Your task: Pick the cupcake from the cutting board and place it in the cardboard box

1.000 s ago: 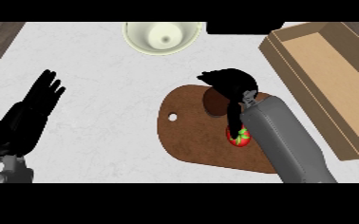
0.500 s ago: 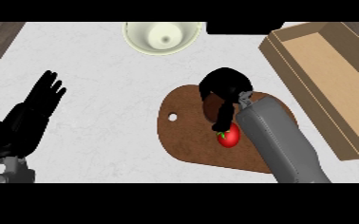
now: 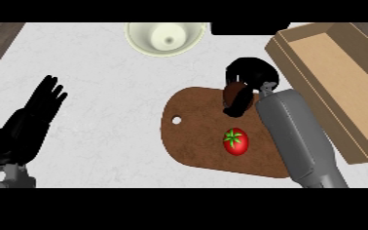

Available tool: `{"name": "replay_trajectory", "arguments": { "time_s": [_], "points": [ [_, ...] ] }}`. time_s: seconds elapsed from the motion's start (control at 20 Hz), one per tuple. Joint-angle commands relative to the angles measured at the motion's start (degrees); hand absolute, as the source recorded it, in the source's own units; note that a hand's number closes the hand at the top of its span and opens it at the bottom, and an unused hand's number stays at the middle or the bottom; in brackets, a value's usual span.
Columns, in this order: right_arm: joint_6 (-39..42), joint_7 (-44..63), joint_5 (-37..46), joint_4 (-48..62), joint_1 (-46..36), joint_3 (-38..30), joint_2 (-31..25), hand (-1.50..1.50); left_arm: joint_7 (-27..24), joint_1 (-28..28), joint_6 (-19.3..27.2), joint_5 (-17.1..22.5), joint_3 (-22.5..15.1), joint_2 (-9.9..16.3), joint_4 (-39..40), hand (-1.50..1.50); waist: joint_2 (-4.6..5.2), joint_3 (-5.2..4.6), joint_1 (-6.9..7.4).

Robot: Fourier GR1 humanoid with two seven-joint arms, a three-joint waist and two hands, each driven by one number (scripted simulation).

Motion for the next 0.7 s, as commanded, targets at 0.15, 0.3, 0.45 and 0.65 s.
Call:
{"name": "replay_trajectory", "arguments": {
  "time_s": [0.15, 0.3, 0.45, 0.65],
  "points": [
    [-4.83, 16.65, 1.19, 0.88, -3.44, -9.64, -0.36, 1.5, 0.06, 0.63, -0.85, 0.23, 0.29, 0.34, -0.43, 0.0, -0.01, 0.0, 0.14],
    [-6.98, 19.59, 1.89, -3.27, -3.99, -8.5, 2.2, 1.5, -4.39, 0.04, -1.71, -1.43, -0.87, -1.63, 5.82, 0.0, 0.02, -0.04, -0.32],
    [-6.85, 19.34, 2.05, -6.96, -5.44, -8.6, 0.13, 1.5, -0.05, 2.22, 0.43, -1.26, -0.85, -1.73, -2.56, 0.0, -0.1, 0.01, 0.2],
    [-1.48, 23.95, 1.39, -19.68, -8.06, -7.61, 0.31, 1.5, 1.27, -1.56, 0.17, -0.34, 0.09, -0.58, 0.24, 0.0, -0.38, -0.02, -0.73]
  ]
}}
